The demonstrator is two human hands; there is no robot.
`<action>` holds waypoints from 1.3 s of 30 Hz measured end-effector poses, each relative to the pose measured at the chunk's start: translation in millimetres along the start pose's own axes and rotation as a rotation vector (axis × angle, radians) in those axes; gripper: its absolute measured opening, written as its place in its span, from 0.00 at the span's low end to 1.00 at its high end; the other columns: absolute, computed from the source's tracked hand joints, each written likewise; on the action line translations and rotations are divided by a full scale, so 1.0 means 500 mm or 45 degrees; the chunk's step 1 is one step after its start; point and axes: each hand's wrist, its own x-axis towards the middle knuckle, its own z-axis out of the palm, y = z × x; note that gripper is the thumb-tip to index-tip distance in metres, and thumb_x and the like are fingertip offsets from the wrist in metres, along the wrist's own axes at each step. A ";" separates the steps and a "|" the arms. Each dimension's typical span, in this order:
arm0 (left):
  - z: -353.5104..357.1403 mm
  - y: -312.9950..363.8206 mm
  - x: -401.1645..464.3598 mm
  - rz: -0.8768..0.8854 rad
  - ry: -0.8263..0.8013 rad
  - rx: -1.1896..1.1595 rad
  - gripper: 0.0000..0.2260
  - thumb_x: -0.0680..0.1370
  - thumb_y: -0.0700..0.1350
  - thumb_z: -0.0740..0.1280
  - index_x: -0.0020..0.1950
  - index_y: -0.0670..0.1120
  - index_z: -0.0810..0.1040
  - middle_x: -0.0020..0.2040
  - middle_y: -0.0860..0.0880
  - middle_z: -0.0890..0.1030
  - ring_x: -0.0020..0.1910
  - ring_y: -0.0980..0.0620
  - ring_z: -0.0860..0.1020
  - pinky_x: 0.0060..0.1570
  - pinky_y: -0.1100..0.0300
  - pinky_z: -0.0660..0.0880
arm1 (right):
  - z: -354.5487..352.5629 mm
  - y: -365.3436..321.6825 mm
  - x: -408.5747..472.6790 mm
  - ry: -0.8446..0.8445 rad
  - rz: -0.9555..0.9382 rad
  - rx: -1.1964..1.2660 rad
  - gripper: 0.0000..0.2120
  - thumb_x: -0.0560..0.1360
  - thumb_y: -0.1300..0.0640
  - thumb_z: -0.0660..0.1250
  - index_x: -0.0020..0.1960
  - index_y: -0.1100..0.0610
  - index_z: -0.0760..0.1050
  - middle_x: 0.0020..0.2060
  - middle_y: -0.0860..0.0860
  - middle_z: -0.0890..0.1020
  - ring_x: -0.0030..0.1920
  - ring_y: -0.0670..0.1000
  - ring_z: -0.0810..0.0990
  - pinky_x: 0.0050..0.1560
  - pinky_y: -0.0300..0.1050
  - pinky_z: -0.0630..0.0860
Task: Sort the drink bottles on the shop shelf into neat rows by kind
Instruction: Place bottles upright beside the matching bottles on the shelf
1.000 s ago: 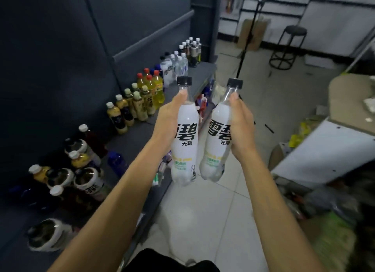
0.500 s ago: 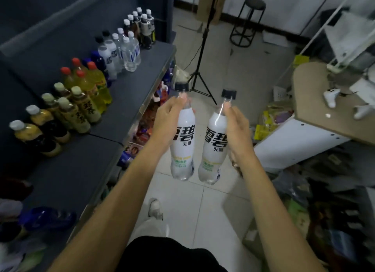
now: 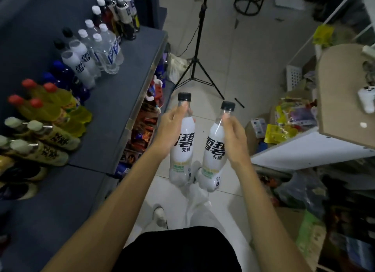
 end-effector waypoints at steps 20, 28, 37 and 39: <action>-0.166 0.117 0.507 0.061 0.702 -0.216 0.14 0.82 0.51 0.58 0.51 0.42 0.78 0.47 0.43 0.82 0.41 0.56 0.81 0.45 0.64 0.75 | 0.333 -0.182 0.698 -0.777 -0.372 -0.116 0.23 0.78 0.38 0.57 0.49 0.58 0.75 0.45 0.51 0.81 0.47 0.52 0.80 0.53 0.58 0.75; -0.306 0.107 0.708 -0.030 0.875 -0.537 0.16 0.79 0.59 0.59 0.48 0.48 0.78 0.43 0.48 0.83 0.43 0.50 0.81 0.51 0.50 0.76 | 0.484 -0.216 0.857 -1.003 -0.327 -0.192 0.24 0.77 0.38 0.58 0.46 0.62 0.70 0.41 0.56 0.74 0.43 0.48 0.73 0.46 0.47 0.70; -0.409 0.098 0.774 -0.040 1.212 -0.404 0.15 0.77 0.58 0.63 0.54 0.48 0.76 0.53 0.47 0.81 0.54 0.51 0.78 0.57 0.52 0.73 | 0.690 -0.270 0.959 -1.385 -0.456 -0.337 0.18 0.77 0.42 0.65 0.55 0.56 0.73 0.50 0.46 0.81 0.52 0.49 0.79 0.53 0.49 0.76; -0.423 0.099 0.766 -0.109 1.313 -0.287 0.18 0.76 0.60 0.62 0.59 0.49 0.73 0.58 0.49 0.79 0.57 0.54 0.76 0.56 0.58 0.72 | 0.738 -0.268 0.962 -1.504 -0.451 -0.310 0.20 0.74 0.41 0.67 0.54 0.57 0.73 0.50 0.51 0.81 0.52 0.53 0.79 0.54 0.53 0.76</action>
